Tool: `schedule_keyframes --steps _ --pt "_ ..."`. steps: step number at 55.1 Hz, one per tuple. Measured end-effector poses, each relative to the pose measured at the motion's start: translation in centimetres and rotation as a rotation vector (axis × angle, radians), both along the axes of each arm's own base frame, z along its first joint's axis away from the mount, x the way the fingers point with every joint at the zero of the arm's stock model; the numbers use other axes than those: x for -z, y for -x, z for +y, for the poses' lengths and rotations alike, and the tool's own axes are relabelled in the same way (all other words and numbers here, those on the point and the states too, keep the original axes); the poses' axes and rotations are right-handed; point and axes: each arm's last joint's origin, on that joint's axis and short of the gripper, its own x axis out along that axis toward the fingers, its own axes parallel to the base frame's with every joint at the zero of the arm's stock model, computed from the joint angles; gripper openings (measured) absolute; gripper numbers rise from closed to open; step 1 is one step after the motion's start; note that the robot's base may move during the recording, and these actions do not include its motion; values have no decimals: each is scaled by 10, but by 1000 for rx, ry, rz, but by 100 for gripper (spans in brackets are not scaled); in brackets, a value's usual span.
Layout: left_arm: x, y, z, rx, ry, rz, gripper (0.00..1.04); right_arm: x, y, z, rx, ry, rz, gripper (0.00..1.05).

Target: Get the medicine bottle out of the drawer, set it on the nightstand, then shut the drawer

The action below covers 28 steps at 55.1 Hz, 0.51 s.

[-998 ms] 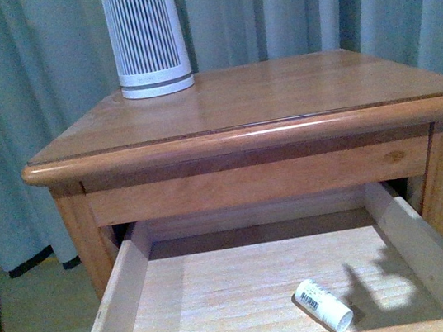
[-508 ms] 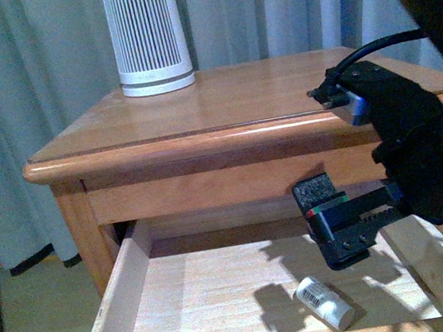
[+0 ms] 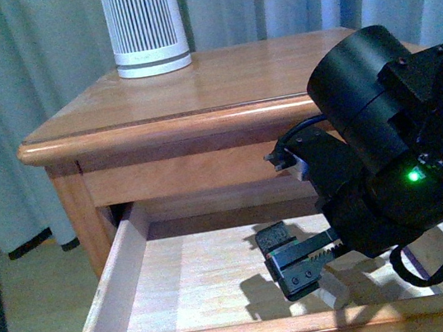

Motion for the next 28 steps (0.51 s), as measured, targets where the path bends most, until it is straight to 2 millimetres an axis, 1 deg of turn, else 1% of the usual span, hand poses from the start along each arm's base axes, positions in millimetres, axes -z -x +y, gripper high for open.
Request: schedule_keyframes --steps 10,18,20,28 --pt "0 0 0 0 0 0 98 10 -6 4 -8 -6 2 98" --pt "0 0 0 0 0 0 98 22 -9 5 -17 -14 18 98" --pt "0 0 0 0 0 0 98 24 -9 6 -17 -14 23 94" --pt "0 0 0 0 0 0 98 32 -11 6 -17 -13 32 74"
